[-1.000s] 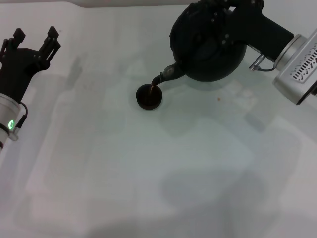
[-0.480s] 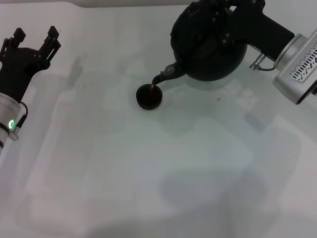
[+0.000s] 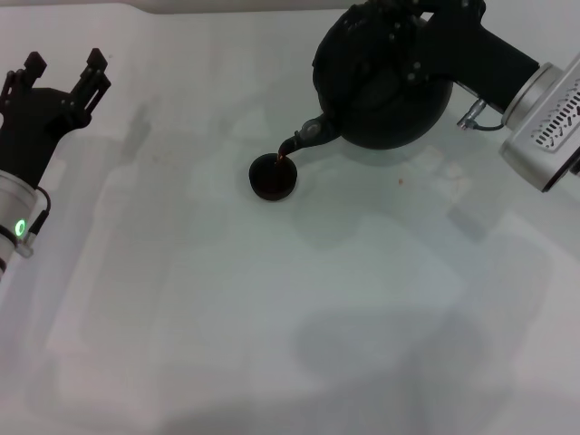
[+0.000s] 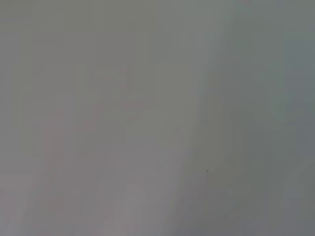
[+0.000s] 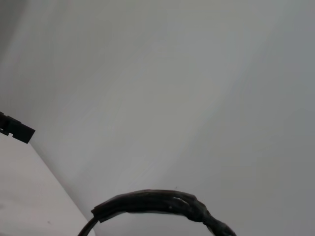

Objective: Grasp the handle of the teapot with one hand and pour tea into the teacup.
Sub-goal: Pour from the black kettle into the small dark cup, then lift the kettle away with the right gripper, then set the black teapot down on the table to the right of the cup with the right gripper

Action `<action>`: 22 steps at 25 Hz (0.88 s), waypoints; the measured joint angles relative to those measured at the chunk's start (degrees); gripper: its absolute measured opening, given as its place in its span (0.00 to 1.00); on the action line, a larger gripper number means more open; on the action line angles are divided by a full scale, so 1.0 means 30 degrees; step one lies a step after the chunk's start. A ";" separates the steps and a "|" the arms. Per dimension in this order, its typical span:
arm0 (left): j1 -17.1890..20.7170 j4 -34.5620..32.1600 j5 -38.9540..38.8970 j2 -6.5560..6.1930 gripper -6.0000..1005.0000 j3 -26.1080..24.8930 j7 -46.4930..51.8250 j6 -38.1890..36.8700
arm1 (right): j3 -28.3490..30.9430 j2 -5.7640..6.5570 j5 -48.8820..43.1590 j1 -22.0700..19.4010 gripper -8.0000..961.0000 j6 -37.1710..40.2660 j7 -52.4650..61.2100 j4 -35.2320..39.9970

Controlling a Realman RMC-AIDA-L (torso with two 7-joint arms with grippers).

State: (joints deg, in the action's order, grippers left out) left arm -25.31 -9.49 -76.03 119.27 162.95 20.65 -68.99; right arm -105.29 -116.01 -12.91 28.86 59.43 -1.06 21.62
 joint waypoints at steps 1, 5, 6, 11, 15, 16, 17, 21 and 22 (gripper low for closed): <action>0.0000 -0.0001 -0.0001 0.0001 0.88 -0.0002 -0.0001 0.0000 | -0.0001 0.0001 0.0000 -0.0007 0.14 0.0003 0.0001 0.0000; 0.0000 0.0000 0.0000 0.0001 0.88 -0.0001 -0.0001 -0.0001 | -0.0002 0.0000 0.0000 -0.0013 0.14 -0.0023 0.0222 -0.0015; -0.0001 -0.0001 0.0000 0.0000 0.88 -0.0002 -0.0001 -0.0001 | -0.0002 0.0001 0.0001 -0.0013 0.14 -0.0048 0.0392 -0.0035; 0.0000 0.0000 0.0000 0.0000 0.88 -0.0001 0.0000 0.0006 | 0.0073 0.0015 0.0011 -0.0054 0.14 -0.0076 0.1765 -0.0099; 0.0002 0.0000 0.0000 0.0000 0.88 -0.0002 0.0000 0.0017 | 0.0183 0.0049 0.0217 -0.0121 0.15 -0.0076 0.3205 -0.0165; 0.0009 0.0000 0.0000 0.0001 0.88 -0.0001 0.0000 0.0019 | 0.0187 0.0056 0.0345 -0.0134 0.15 -0.0072 0.3600 -0.0192; 0.0017 -0.0001 0.0000 0.0001 0.88 -0.0001 -0.0001 0.0022 | 0.0188 0.0062 0.0524 -0.0154 0.15 -0.0058 0.4089 -0.0220; 0.0049 0.0000 0.0000 0.0001 0.88 -0.0001 0.0000 0.0030 | 0.0214 0.0134 0.1167 -0.0395 0.16 0.0062 0.6558 -0.0269; 0.0055 -0.0001 0.0000 0.0001 0.88 -0.0002 0.0001 0.0031 | 0.0256 0.0154 0.1319 -0.0520 0.17 0.0099 0.7158 -0.0269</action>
State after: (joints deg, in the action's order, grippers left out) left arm -25.14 -9.49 -76.03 119.27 162.95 20.66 -68.90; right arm -104.52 -115.55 -8.96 27.30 59.73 20.42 20.82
